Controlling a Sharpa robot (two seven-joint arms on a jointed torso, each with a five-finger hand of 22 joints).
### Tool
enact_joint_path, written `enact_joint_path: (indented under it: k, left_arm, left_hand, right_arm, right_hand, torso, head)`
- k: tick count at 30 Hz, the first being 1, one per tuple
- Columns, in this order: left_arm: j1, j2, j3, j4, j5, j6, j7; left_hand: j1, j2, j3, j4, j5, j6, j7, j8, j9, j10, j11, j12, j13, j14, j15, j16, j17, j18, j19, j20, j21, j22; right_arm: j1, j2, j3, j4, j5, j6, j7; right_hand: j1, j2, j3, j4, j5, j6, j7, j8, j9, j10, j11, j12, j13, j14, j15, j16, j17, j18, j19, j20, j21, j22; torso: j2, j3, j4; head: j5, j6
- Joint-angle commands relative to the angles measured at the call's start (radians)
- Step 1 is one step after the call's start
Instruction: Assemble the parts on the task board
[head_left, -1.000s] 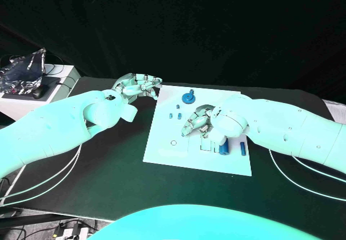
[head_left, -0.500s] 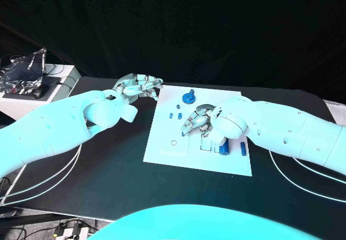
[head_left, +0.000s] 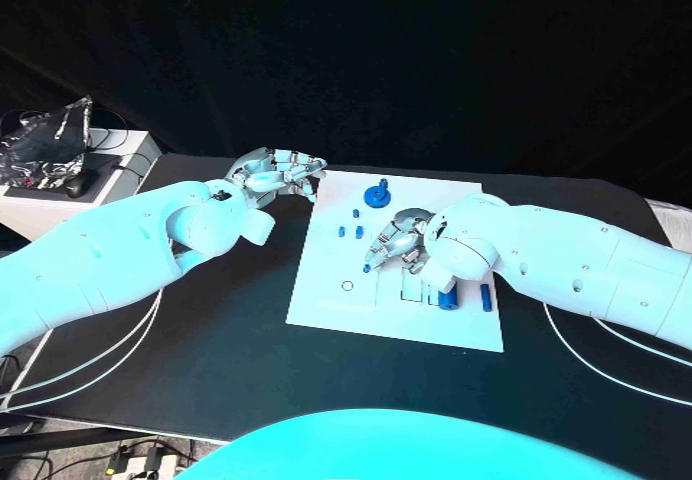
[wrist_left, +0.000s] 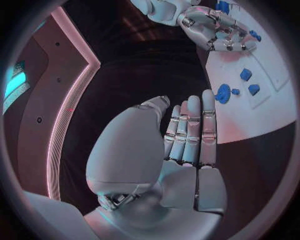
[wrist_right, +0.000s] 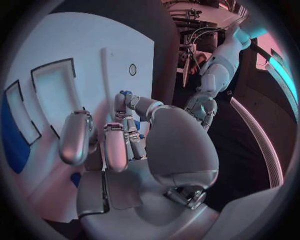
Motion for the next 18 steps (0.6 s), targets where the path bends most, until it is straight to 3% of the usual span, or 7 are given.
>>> enact_joint_path:
  k: [1, 18]
  left_arm:
    - [0.0, 0.001, 0.001, 0.002, 0.002, 0.019, 0.003]
    - [0.0, 0.001, 0.001, 0.0, 0.001, 0.02, 0.003]
  left_hand:
    - [-0.005, -0.006, 0.006, 0.002, -0.002, -0.007, 0.001, 0.004, -0.001, -0.005, 0.002, 0.003, -0.001, -0.006, 0.004, -0.003, -0.001, 0.012, -0.003, 0.001, 0.004, 0.001]
    - [-0.006, -0.007, 0.007, 0.001, -0.002, -0.007, 0.001, 0.005, -0.002, -0.006, 0.002, 0.003, -0.002, -0.006, 0.004, -0.003, -0.001, 0.012, -0.004, 0.001, 0.003, 0.002]
  right_arm:
    - [-0.002, -0.007, -0.001, 0.013, -0.027, -0.022, 0.037]
    - [-0.003, -0.063, 0.001, 0.061, -0.013, -0.088, 0.135]
  right_hand:
    - [-0.002, -0.011, 0.002, -0.003, 0.0, -0.006, 0.001, -0.002, -0.001, -0.009, -0.002, 0.01, 0.195, 0.036, -0.008, 0.0, -0.001, 0.001, 0.031, -0.006, 0.002, 0.14]
    - [0.002, -0.026, 0.023, -0.015, 0.009, -0.05, -0.001, -0.019, -0.009, -0.027, -0.01, 0.04, 0.208, 0.036, -0.015, 0.001, 0.001, 0.001, 0.032, -0.011, 0.004, 0.143]
  torso:
    - [0.0, 0.0003, -0.0001]
    - [-0.001, -0.0006, -0.0014]
  head:
    - [0.001, 0.0]
    - [0.001, 0.002]
